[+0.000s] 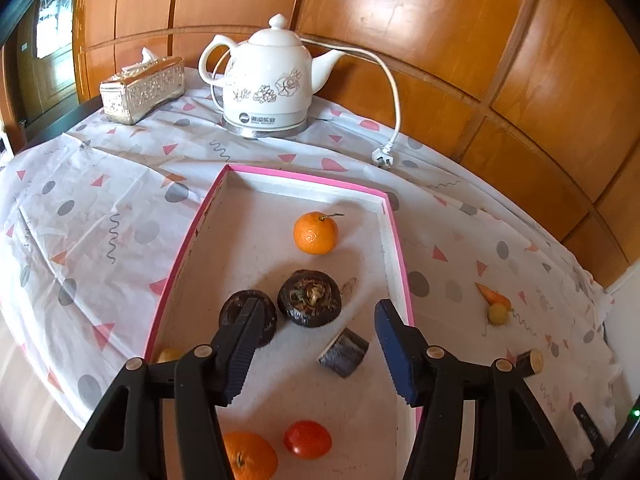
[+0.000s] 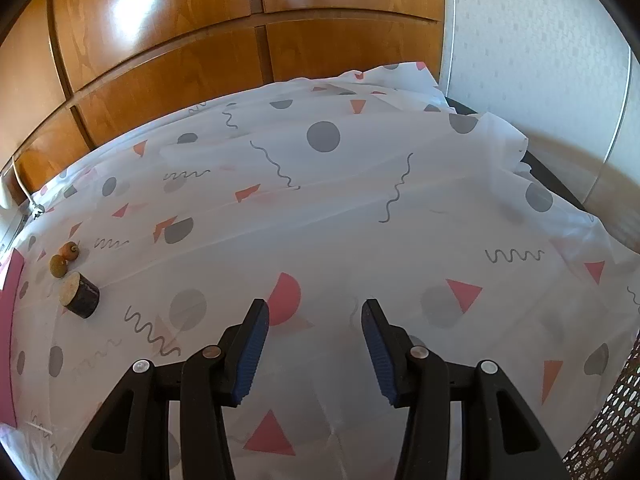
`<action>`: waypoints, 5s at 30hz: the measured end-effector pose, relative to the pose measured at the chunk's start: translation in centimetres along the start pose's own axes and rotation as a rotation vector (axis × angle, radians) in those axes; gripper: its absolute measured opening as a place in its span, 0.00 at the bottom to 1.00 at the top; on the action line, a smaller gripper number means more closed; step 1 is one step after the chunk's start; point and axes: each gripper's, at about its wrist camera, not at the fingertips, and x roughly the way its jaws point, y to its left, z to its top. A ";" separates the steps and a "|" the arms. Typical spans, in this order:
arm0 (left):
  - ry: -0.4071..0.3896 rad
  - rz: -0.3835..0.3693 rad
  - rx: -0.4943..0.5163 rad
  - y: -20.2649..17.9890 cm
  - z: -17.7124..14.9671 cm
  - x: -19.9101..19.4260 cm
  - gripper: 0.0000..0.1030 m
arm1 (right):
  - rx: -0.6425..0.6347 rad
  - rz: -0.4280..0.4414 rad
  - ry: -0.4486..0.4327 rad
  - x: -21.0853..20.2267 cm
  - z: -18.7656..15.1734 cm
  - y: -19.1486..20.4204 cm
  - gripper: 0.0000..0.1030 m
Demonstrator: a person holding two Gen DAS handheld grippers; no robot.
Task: Organize fruits
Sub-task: 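Carry the dark round fruit into the pink tray and open the left gripper, then reach the right gripper toward the orange carrot on the cloth, then close the right gripper around the middle of the carrot, then carry the carrot into the pink tray and open the right gripper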
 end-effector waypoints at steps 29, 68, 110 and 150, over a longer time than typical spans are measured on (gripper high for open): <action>0.008 0.018 -0.025 2.4 -4.4 -2.7 0.64 | -0.100 0.088 0.031 -0.3 -1.1 3.8 0.48; 0.014 0.055 -0.128 8.0 -6.4 -3.5 0.65 | -0.343 0.450 0.243 6.2 7.0 24.9 0.47; -0.011 0.053 -0.188 9.4 -7.0 -5.2 0.69 | -0.563 0.493 0.228 4.1 5.0 27.2 0.26; -0.040 0.089 -0.292 11.6 -7.8 -6.6 0.75 | -0.700 0.824 0.229 -6.4 -3.7 35.4 0.26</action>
